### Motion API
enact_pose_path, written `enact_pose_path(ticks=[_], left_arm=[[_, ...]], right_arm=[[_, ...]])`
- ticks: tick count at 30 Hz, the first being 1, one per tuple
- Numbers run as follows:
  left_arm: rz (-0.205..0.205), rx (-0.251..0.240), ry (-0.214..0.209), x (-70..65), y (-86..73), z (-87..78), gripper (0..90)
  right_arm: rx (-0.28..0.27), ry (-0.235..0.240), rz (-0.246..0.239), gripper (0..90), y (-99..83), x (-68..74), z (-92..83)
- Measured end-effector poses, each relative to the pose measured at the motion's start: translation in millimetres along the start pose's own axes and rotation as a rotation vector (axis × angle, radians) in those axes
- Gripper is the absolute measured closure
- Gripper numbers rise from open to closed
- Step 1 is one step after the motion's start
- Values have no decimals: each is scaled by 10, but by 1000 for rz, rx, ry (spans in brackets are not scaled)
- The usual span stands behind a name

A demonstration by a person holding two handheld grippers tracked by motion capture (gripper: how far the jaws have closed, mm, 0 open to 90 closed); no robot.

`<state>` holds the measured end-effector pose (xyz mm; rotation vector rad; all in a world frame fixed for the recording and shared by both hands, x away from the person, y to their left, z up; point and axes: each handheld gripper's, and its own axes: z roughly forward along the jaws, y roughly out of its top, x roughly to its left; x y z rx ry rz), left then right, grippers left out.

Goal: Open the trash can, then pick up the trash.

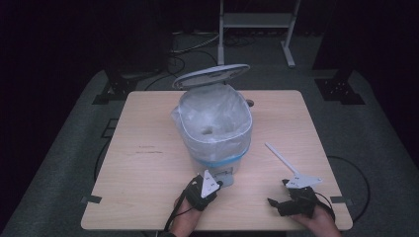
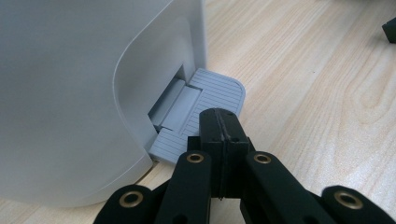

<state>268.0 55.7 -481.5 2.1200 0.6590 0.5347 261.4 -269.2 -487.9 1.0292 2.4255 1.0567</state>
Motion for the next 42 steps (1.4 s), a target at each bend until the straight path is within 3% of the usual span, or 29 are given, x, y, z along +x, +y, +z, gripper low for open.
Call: enact_pose_path(ticks=[13,15,21,30,42], left_arm=[[-15,1,-7,15,0,-2,900],[-15,4,-8,15,1,-4,900],[-23,3,-12,20,0,-3,900],[-34,3,-18,27,0,-4,900],[-39,6,-23,30,-1,-8,900]], right_arm=[[12,19,-1,119,31,4,-17],[-12,-3,-6,119,81,10,-61],[-58,-3,-3,119,131,-6,-155],[-58,-56,24,128,192,-94,-256],[-37,-141,78,152,311,-394,-309]])
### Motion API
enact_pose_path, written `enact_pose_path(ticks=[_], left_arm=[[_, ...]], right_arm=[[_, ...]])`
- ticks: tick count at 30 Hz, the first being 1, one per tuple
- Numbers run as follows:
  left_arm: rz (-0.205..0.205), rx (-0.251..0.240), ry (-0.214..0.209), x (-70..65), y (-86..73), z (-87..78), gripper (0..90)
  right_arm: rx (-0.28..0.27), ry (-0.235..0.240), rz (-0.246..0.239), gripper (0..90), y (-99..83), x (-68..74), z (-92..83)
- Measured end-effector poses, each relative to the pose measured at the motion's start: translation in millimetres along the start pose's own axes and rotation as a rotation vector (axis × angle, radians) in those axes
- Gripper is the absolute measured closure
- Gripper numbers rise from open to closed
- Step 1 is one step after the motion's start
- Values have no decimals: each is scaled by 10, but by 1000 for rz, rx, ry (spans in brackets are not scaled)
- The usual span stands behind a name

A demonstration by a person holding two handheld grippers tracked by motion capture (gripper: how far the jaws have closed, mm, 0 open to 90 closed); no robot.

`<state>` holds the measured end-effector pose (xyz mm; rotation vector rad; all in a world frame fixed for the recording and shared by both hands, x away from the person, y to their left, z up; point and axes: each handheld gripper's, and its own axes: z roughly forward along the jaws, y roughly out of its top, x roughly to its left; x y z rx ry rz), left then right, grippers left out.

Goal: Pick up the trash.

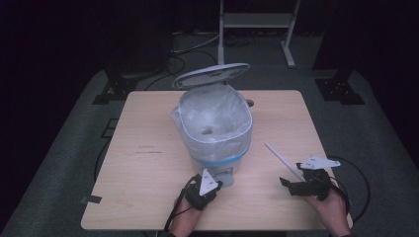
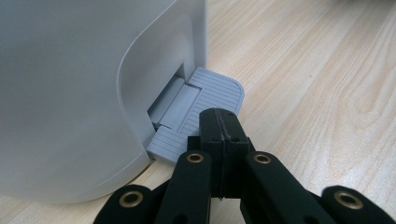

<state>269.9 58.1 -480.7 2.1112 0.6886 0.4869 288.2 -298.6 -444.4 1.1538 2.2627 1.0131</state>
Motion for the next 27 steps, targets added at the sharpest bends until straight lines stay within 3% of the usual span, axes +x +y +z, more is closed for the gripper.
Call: enact_pose_path(ticks=[6,11,17,18,27], left_arm=[[-7,-4,-5,5,-1,4,900],[-9,-2,-6,5,1,2,900],[-9,-2,-7,6,1,3,900],[-8,-2,-6,5,1,3,900],[-9,-3,-6,5,0,4,900]], right_arm=[[23,-8,10,207,7,-82,48],[79,-10,33,304,-19,-193,138],[121,-31,29,358,-42,-271,236],[134,-41,39,412,-50,-318,273],[143,-22,70,612,-55,-436,351]])
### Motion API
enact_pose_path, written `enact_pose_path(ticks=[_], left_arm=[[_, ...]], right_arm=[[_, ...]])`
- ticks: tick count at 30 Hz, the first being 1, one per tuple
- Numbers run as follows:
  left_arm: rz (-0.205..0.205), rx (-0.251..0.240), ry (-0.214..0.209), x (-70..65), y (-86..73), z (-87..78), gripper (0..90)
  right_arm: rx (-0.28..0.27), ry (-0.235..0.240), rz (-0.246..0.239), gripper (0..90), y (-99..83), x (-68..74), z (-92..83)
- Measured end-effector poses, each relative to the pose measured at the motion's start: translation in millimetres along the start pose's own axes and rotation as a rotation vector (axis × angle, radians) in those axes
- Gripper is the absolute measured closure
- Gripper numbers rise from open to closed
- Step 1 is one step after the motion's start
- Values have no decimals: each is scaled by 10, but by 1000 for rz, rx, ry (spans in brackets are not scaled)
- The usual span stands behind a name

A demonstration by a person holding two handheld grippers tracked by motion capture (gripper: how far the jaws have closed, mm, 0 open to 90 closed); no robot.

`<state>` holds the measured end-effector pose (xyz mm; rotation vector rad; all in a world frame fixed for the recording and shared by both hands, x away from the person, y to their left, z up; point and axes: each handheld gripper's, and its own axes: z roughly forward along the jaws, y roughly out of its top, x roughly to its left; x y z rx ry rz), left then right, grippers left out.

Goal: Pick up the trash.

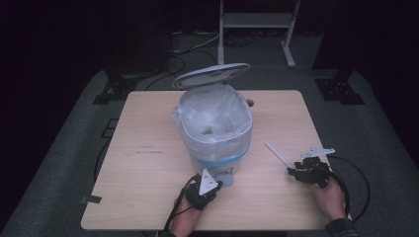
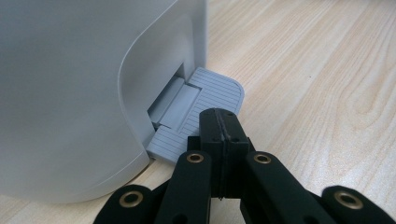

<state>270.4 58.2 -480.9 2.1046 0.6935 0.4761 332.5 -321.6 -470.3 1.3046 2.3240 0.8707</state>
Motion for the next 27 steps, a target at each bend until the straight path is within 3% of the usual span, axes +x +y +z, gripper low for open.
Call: enact_pose_path(ticks=[5,17,27], left_arm=[[-1,0,0,-1,0,0,900],[1,0,0,1,0,0,900],[0,0,-2,3,0,0,900]], right_arm=[[-2,15,13,780,-16,-24,-16],[-29,51,57,801,-16,-67,-73],[-30,61,56,803,12,-55,-125]])
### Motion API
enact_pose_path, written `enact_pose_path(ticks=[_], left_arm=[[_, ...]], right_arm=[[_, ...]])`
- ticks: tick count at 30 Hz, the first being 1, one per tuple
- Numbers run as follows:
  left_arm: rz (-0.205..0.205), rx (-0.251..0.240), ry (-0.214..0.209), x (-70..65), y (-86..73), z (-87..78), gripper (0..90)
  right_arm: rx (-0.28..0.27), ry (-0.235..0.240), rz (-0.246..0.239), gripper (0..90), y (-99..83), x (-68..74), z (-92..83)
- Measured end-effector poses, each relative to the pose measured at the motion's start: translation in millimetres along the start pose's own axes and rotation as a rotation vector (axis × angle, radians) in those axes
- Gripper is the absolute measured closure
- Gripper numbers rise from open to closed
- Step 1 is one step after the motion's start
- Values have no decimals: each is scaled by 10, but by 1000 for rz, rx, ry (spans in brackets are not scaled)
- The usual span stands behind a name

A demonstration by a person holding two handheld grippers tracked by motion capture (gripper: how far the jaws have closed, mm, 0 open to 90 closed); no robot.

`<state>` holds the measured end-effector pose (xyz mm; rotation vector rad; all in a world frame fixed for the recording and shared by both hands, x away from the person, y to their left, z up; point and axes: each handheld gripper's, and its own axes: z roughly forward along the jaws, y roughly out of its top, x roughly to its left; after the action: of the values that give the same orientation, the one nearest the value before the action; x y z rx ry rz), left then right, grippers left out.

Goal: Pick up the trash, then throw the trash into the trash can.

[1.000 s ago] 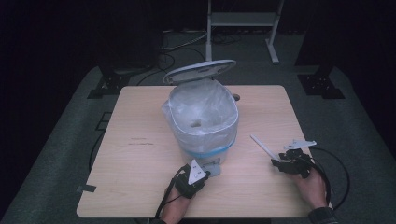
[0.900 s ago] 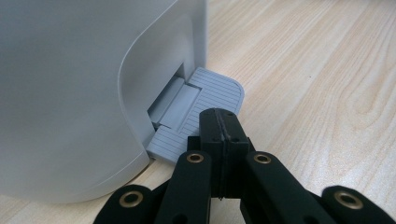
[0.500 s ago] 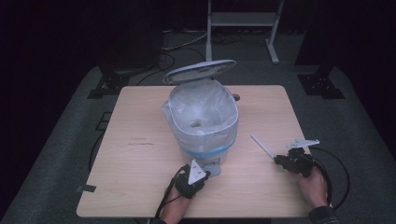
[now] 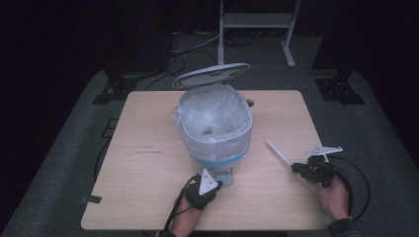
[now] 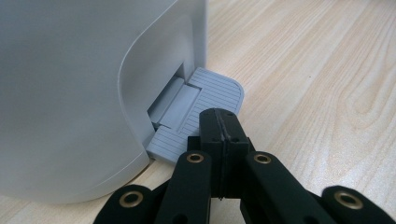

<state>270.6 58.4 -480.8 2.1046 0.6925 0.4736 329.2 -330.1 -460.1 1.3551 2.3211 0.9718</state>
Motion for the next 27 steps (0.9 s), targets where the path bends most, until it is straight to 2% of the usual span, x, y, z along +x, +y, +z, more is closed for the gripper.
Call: enact_pose_path(ticks=[14,27], left_arm=[[-7,-3,-2,3,-1,2,900],[1,5,1,9,0,-5,900]], right_arm=[[-35,21,7,806,77,47,-150],[-113,51,-16,809,294,179,-520]])
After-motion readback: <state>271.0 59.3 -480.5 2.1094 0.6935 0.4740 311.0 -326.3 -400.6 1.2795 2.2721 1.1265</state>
